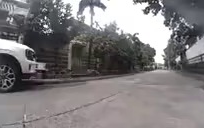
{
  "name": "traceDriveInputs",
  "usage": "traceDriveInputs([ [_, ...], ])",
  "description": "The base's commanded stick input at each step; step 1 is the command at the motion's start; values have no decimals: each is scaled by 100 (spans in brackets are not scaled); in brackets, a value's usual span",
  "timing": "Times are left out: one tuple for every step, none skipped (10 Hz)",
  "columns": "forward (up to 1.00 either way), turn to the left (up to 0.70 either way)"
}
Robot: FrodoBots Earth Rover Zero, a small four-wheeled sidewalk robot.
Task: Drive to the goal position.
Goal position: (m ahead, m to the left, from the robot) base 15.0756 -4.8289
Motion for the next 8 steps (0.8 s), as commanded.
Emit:
traceDriveInputs([
  [70,-20],
  [70,-8],
  [70,0],
  [70,0],
  [70,0],
  [70,0],
  [70,0],
  [70,0],
])
